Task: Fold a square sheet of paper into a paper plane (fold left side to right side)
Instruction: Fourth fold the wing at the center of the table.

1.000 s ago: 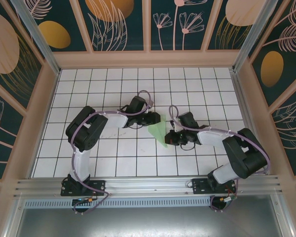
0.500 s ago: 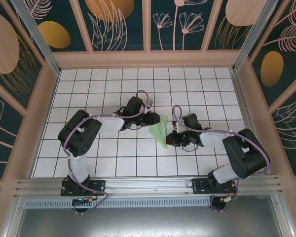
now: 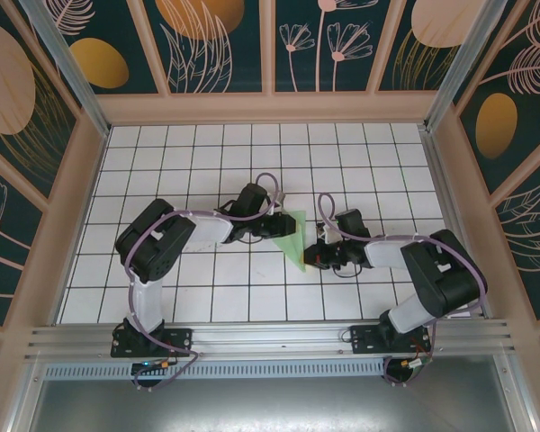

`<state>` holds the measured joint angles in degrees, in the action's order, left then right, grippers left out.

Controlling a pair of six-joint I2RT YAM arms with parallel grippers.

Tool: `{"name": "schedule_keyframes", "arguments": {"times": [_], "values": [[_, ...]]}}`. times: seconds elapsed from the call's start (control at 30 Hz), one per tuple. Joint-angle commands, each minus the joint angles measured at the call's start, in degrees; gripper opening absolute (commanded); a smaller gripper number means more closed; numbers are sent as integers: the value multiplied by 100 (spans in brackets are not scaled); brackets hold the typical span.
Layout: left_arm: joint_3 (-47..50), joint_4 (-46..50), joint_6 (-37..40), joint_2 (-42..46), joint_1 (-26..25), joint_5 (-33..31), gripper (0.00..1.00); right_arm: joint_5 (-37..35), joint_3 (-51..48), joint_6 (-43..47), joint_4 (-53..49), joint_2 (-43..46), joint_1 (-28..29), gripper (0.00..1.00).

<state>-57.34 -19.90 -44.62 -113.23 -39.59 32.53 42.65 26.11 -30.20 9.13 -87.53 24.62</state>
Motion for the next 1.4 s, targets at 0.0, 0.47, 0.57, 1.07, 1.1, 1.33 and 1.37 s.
{"name": "schedule_keyframes", "arguments": {"times": [0.0, 0.47, 0.57, 1.07, 1.1, 1.33, 1.37], "values": [[-152, -7, -27, -129, -40, 83, 33, 300, -123, -99, 318, -122, -80, 0], [-450, 256, 119, -444, -47, -10, 35, 815, -167, -189, 593, -465, -279, 0], [-576, 485, 247, -551, -48, -150, 35, 819, -164, -151, 555, -465, -326, 0], [-853, 1313, 318, -934, -48, -735, 33, -658, 363, 520, -1394, 783, -397, 26], [-859, 1318, 305, -933, -45, -748, 33, -794, 434, 561, -1555, 912, -388, 28], [-893, 1402, 330, -937, -48, -801, 33, -1176, 892, 454, -1734, 1056, 450, 28], [-893, 1401, 339, -936, -44, -801, 33, -1230, 956, 400, -1699, 957, 592, 27]]}}
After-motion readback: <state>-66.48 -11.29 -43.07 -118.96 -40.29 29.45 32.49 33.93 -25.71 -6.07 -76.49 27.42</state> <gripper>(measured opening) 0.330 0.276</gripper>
